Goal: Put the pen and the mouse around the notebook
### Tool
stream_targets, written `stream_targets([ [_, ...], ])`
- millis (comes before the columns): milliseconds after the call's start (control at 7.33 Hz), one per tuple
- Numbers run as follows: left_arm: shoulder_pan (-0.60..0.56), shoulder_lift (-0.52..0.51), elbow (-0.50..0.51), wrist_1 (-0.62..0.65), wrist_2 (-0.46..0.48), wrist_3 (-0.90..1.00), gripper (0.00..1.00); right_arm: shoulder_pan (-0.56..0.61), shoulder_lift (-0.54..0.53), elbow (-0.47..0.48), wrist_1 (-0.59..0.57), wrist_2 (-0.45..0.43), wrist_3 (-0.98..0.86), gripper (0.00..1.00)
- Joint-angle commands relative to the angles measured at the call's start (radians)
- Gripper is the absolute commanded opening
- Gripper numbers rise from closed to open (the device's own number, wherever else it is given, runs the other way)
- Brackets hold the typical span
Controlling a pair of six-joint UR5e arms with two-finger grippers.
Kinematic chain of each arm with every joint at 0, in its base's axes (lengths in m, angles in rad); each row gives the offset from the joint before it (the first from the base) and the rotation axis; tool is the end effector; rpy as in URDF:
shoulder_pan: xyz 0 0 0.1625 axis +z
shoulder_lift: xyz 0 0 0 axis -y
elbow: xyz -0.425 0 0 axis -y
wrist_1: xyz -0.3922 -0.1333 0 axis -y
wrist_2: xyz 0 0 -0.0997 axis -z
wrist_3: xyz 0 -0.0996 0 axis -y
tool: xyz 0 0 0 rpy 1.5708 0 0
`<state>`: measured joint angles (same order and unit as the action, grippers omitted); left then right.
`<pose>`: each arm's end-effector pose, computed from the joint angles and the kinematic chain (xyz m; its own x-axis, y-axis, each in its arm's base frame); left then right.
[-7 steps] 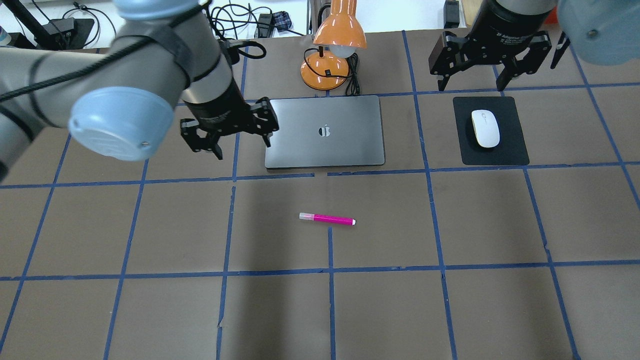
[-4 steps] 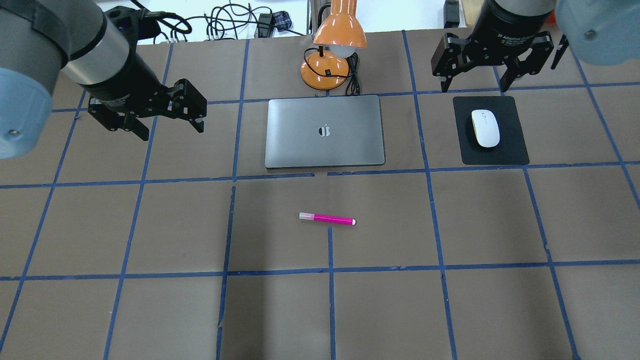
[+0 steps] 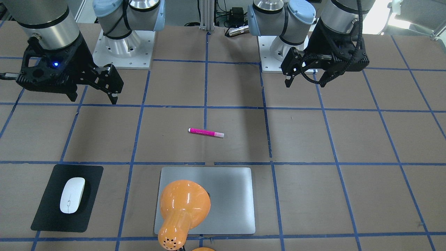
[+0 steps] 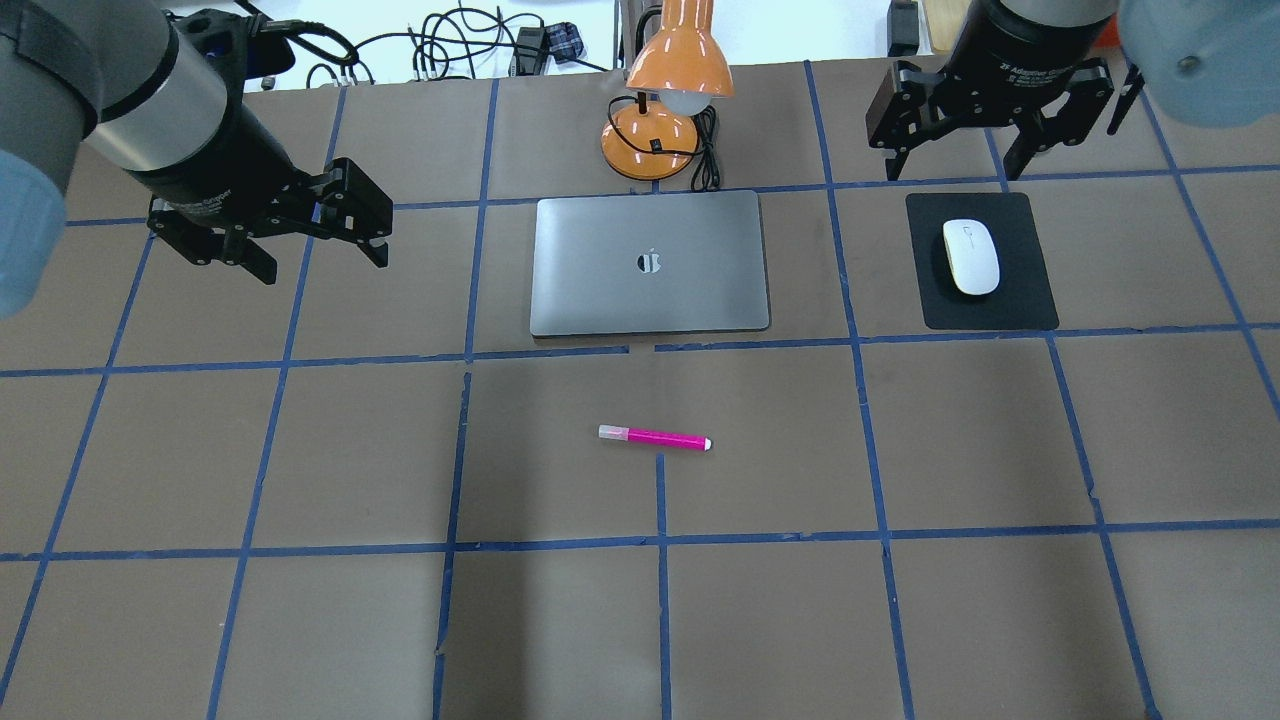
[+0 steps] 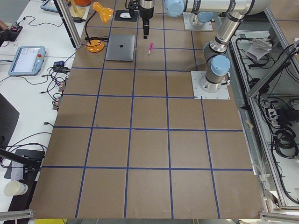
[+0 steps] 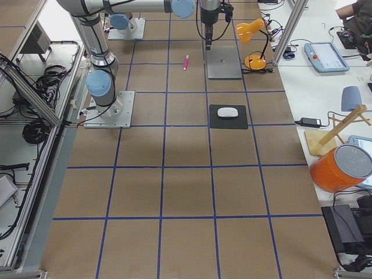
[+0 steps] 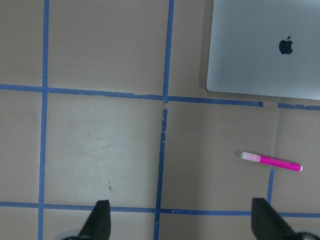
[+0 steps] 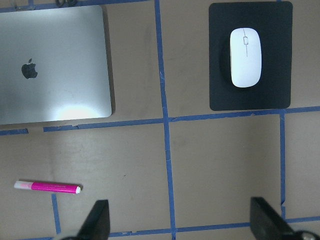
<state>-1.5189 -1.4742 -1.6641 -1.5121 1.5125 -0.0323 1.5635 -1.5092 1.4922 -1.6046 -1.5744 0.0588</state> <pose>-0.1152 -0.4635 0.4937 -0.9950 -0.0803 0.0601 -0.0839 0.9947 -0.0600 0.1291 -0.5239 0.4990 -0.9978 0.0662 0.0006 0.0660 0.9965 -0.0509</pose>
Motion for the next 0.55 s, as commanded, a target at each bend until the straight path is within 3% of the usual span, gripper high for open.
stream_targets([
  [0,0.0,0.002,0.001,-0.006,-0.001,0.0,1.0,0.0,0.004,-0.01,0.0,0.001,0.003,1.0],
  [409,0.0,0.002,0.0,-0.01,-0.003,0.0,1.0,0.006,0.018,-0.01,0.002,-0.01,0.006,1.0],
])
